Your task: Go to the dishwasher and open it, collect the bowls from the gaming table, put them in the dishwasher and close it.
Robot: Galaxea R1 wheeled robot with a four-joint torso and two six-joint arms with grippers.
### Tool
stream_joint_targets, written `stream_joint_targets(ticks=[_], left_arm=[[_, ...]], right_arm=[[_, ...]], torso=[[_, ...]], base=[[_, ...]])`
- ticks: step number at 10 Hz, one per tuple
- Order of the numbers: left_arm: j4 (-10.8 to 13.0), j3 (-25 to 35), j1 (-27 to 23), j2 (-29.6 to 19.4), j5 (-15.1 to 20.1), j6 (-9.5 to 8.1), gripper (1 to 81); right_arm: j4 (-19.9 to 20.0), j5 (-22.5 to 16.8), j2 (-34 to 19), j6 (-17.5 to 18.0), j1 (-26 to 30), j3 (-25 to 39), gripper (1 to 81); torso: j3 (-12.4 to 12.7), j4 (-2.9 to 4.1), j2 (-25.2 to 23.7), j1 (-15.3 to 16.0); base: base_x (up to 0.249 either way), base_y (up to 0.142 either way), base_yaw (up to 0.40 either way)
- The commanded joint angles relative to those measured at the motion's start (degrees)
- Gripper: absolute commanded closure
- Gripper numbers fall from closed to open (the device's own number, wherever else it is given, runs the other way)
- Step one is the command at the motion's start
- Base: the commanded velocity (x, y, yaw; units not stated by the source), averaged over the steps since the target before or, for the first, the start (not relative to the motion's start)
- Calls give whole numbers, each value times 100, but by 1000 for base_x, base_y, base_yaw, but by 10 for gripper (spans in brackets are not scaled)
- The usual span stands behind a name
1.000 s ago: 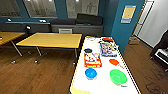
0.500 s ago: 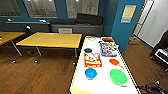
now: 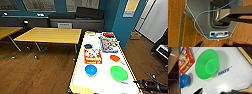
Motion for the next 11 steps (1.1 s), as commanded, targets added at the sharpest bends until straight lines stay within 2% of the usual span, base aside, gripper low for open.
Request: stream_joint_targets(ticks=[1, 4, 6, 11], left_arm=[[-33, 1, -71, -16, 385, -28, 10], [-51, -254, -71, 107, 385, -28, 10], [-51, -316, -71, 134, 385, -28, 10], [-42, -316, -116, 169, 429, -28, 10]], right_arm=[[83, -133, -241, 12, 823, 25, 10], [180, -141, 110, 21, 1122, -449, 10], [171, -141, 444, 21, 1097, -973, 10], [136, -141, 892, 12, 956, -1995, 10]], torso=[[2, 0, 0, 0], [-40, 0, 2, 2], [-40, 0, 2, 2], [-42, 0, 5, 5]], base=[[0, 0, 0], [0, 0, 0], [0, 0, 0], [0, 0, 0]])
